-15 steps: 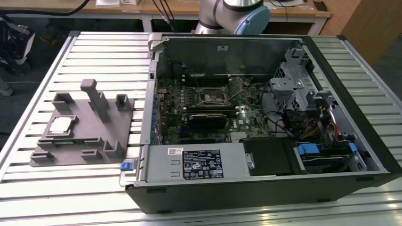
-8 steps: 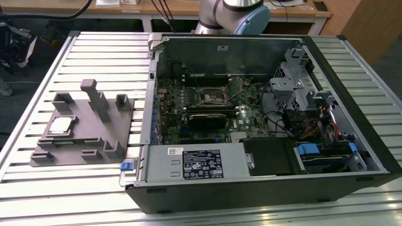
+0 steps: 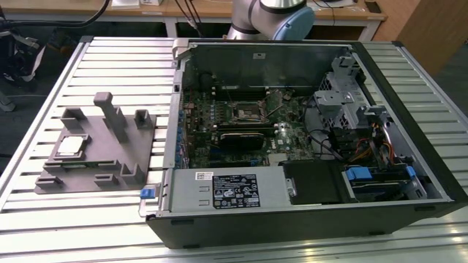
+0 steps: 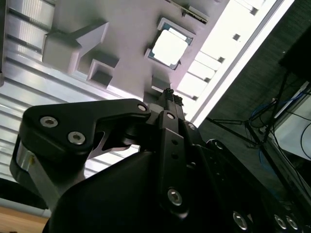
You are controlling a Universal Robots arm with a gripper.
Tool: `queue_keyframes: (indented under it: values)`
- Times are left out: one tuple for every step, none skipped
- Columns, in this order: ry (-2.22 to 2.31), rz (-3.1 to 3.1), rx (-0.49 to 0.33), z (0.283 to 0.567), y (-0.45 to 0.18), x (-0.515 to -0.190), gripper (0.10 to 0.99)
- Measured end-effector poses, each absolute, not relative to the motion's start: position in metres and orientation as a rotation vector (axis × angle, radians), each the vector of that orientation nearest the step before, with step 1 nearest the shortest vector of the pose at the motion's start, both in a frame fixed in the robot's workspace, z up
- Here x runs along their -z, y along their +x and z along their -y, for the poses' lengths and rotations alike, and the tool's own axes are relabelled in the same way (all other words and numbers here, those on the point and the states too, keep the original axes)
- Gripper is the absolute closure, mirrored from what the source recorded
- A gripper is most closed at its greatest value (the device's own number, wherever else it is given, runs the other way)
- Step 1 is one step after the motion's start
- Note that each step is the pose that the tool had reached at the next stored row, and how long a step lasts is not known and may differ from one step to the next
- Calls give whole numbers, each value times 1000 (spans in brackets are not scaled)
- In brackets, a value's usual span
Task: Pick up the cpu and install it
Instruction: 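Pick up the cpu and move it towards the insertion slot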
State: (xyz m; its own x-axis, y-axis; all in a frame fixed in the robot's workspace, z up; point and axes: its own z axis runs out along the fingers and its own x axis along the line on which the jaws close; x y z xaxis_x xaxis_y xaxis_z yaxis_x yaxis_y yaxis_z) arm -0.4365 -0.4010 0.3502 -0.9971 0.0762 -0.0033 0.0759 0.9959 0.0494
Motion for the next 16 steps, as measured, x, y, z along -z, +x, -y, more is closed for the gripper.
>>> queue_keyframes:
  values:
    - [119, -3133, -77, 401, -436, -349, 973]
    - [119, -3133, -77, 402, -436, -348, 973]
    - [119, -3136, -77, 402, -436, -347, 918]
    - [120, -3139, -79, 402, -436, -346, 855]
    - [120, -3142, -81, 403, -436, -345, 855]
    - [119, -3145, -83, 403, -436, -344, 792]
    - [118, -3148, -84, 404, -436, -343, 737]
    - [116, -3152, -85, 404, -436, -342, 737]
    - [115, -3156, -85, 405, -436, -341, 678]
    - [115, -3160, -85, 405, -436, -339, 620]
    - [115, -3164, -85, 405, -437, -338, 620]
    - [115, -3167, -85, 405, -436, -336, 561]
    - [116, -3169, -85, 405, -436, -334, 502]
    - [116, -3170, -85, 406, -436, -332, 502]
    - [116, -3170, -85, 406, -436, -331, 443]
    - [116, -3170, -84, 406, -436, -329, 443]
